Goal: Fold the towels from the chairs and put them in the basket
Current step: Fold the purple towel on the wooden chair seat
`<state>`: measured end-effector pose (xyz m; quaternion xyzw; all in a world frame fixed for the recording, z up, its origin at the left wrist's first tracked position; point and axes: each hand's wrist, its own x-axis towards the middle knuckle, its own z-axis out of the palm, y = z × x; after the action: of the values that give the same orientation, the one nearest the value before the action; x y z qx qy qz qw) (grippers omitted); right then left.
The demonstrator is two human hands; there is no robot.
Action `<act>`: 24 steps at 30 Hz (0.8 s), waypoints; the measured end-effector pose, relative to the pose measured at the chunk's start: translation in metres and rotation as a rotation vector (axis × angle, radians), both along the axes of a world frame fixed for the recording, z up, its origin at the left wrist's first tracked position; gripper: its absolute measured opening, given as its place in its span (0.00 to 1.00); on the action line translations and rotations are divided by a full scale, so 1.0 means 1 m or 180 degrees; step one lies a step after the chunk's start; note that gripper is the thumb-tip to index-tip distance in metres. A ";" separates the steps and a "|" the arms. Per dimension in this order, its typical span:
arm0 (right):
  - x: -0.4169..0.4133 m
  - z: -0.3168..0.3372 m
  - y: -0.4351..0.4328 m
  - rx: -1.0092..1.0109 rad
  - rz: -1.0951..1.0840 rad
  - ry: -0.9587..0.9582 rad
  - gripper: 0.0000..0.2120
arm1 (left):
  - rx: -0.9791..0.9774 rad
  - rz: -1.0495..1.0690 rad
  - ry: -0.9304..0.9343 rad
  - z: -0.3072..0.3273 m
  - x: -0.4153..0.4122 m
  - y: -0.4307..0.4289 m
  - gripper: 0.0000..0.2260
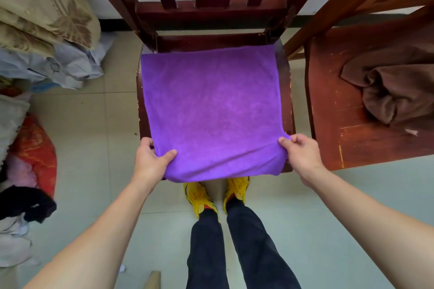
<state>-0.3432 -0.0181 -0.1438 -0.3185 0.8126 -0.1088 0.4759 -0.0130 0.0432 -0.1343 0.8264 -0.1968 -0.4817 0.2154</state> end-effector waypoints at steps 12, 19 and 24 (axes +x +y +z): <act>0.022 0.019 -0.123 -0.0634 0.0005 -0.0059 0.13 | -0.0018 0.0961 0.0923 0.032 0.046 -0.130 0.20; 0.021 0.015 -0.036 0.0131 -0.0262 -0.0548 0.10 | 0.0567 0.0233 0.0626 0.009 -0.012 -0.052 0.11; 0.019 0.008 0.009 0.0608 -0.0153 -0.0696 0.03 | 0.0363 0.0388 0.0506 -0.008 -0.036 -0.021 0.05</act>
<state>-0.3238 -0.0093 -0.1362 -0.2384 0.7699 -0.0764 0.5870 -0.0494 0.0224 -0.1420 0.8069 -0.1008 -0.5421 0.2118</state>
